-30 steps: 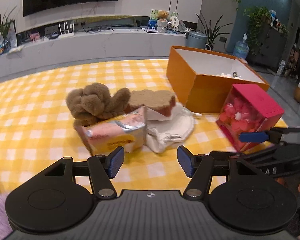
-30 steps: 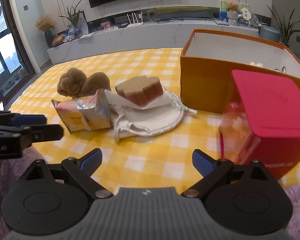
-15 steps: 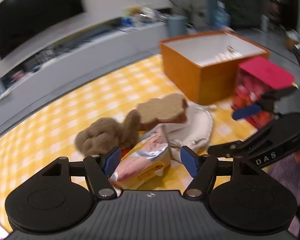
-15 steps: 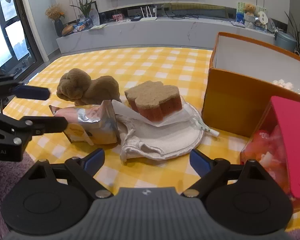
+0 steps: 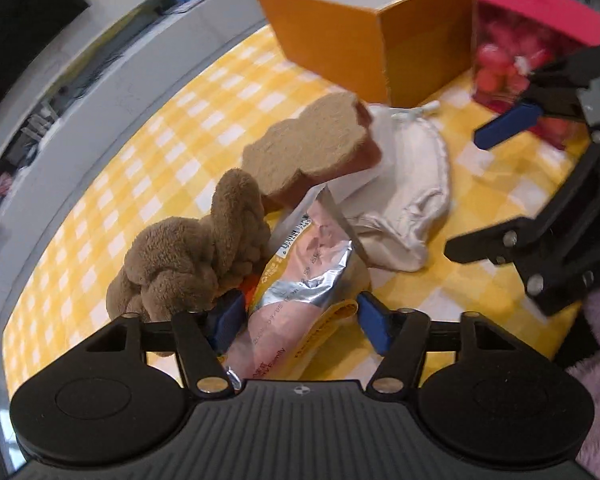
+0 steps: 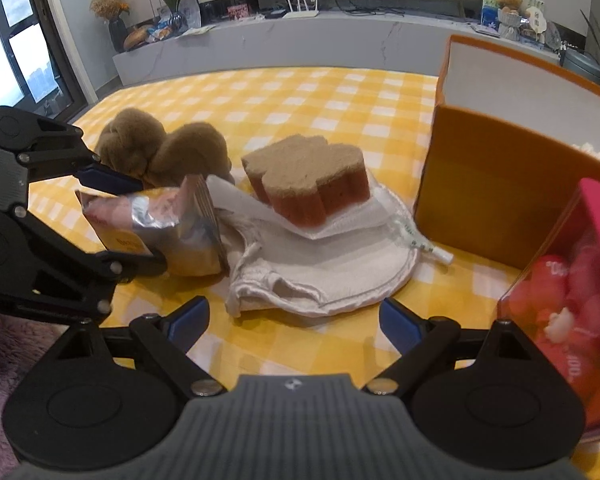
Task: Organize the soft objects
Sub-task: 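Grasp the pink snack packet with the left tool while the right tool grasps the white cloth bag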
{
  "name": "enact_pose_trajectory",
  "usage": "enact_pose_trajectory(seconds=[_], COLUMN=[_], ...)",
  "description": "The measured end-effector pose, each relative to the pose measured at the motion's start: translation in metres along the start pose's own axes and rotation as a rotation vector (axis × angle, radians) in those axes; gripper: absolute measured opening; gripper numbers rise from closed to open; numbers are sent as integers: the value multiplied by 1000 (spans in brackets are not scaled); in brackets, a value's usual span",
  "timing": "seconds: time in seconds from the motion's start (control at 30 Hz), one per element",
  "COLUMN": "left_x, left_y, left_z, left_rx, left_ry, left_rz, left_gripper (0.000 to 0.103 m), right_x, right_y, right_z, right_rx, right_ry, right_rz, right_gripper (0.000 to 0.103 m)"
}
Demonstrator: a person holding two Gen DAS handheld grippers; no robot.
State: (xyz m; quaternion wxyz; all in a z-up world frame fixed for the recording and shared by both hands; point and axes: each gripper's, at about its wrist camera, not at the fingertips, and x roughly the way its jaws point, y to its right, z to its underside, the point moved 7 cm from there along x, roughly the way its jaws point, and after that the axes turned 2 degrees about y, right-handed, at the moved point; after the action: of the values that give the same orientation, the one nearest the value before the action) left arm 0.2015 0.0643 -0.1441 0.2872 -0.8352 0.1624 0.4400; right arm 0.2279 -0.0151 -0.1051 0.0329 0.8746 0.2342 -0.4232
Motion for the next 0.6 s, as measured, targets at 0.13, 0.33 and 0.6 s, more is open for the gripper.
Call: enact_pose_trajectory(seconds=[0.13,0.33,0.6], left_x=[-5,-25,-37], left_y=[6,5,-12], left_z=[0,-1,25], left_rx=[-25,-193,-606], left_ry=[10,31,32], left_rz=[-34,30,165], left_gripper=[50,35,18], right_x=[4,0,2], right_y=[1,3,-10], right_z=[4,1,-5], right_rx=[-5,3,-69], right_ry=[-12,8,22], right_rz=[6,12,-11], right_gripper=[90,90,90])
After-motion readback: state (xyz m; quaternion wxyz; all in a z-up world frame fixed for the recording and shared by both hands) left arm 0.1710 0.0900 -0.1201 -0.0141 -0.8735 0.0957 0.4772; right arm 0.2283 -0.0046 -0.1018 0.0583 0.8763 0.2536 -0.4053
